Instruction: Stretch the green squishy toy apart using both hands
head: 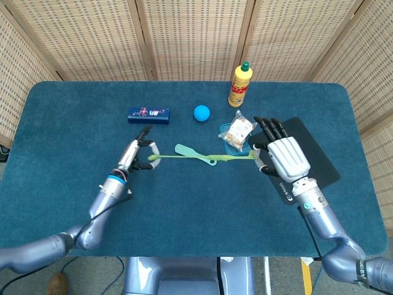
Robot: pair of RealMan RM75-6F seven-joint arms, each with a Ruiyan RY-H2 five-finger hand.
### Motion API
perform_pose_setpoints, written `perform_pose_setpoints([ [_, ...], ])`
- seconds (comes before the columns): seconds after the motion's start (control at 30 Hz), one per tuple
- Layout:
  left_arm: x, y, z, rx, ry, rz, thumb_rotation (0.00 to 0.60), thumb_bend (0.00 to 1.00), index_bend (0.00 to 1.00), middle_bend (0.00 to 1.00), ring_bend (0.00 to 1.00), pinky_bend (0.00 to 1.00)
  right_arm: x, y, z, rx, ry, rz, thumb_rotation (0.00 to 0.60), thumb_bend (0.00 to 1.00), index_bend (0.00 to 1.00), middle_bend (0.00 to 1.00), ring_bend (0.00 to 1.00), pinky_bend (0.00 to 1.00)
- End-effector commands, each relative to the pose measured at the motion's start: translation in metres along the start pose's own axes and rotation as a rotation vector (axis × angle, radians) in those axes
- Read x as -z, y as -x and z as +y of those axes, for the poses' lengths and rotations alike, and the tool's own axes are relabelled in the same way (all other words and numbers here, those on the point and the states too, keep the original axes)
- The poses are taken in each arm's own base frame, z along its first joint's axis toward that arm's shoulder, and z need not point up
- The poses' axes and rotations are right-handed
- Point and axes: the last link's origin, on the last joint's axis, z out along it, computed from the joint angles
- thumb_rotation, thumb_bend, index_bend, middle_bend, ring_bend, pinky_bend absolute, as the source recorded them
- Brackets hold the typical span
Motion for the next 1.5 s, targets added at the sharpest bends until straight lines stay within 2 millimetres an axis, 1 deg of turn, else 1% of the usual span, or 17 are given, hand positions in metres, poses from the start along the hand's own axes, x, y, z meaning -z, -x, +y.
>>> perform_pose_setpoints([
  [0.03,0.006,-0.03,-0.016,-0.011,-0.029,0.057,0.6,0.4,0.78,0.0,0.0,0.0,0.002,-0.004,0.007,0.011,0.019,0.011,0.6,0.58,0.79,0.03,0.0,0.0],
  [0.5,0.026,-0.115,-0.056,-0.07,-0.106,0.22,0.6,0.4,0.78,0.0,0.0,0.0,0.014,-0.012,0.037,0.071,0.085,0.032,0.6,0.58,0.79,0.03,0.0,0.0],
  [0.63,0.034,-0.145,-0.07,-0.088,-0.146,0.28,0.6,0.41,0.78,0.0,0.0,0.0,0.02,-0.014,0.052,0.085,0.122,0.037,0.6,0.58,0.79,0.03,0.0,0.0],
  [0.67,0.039,-0.165,-0.074,-0.112,-0.16,0.327,0.6,0.41,0.78,0.0,0.0,0.0,0.024,-0.017,0.062,0.105,0.148,0.043,0.6,0.58,0.79,0.03,0.0,0.0],
  [0.7,0.042,-0.172,-0.075,-0.116,-0.165,0.335,0.6,0.41,0.78,0.0,0.0,0.0,0.027,-0.018,0.066,0.109,0.154,0.046,0.6,0.58,0.79,0.03,0.0,0.0],
  [1.0,0.064,-0.221,-0.075,-0.173,-0.175,0.409,0.6,0.41,0.78,0.0,0.0,0.0,0.048,-0.026,0.095,0.141,0.213,0.047,0.6,0.58,0.79,0.03,0.0,0.0],
  [1.03,0.068,-0.231,-0.074,-0.184,-0.176,0.43,0.6,0.41,0.78,0.0,0.0,0.0,0.053,-0.027,0.102,0.148,0.23,0.047,0.6,0.58,0.79,0.03,0.0,0.0],
  [1.1,0.075,-0.244,-0.073,-0.193,-0.18,0.449,0.6,0.41,0.78,0.0,0.0,0.0,0.06,-0.029,0.111,0.156,0.25,0.046,0.6,0.58,0.79,0.03,0.0,0.0],
  [1.23,0.085,-0.262,-0.07,-0.202,-0.182,0.476,0.6,0.41,0.78,0.0,0.0,0.0,0.07,-0.034,0.124,0.177,0.276,0.045,0.6,0.58,0.79,0.03,0.0,0.0],
  [1.43,0.093,-0.274,-0.065,-0.215,-0.185,0.485,0.6,0.41,0.78,0.0,0.0,0.0,0.08,-0.036,0.133,0.19,0.295,0.044,0.6,0.58,0.79,0.03,0.0,0.0],
  [1.5,0.097,-0.281,-0.062,-0.234,-0.184,0.489,0.6,0.41,0.78,0.0,0.0,0.0,0.087,-0.038,0.137,0.211,0.307,0.039,0.6,0.58,0.79,0.03,0.0,0.0],
])
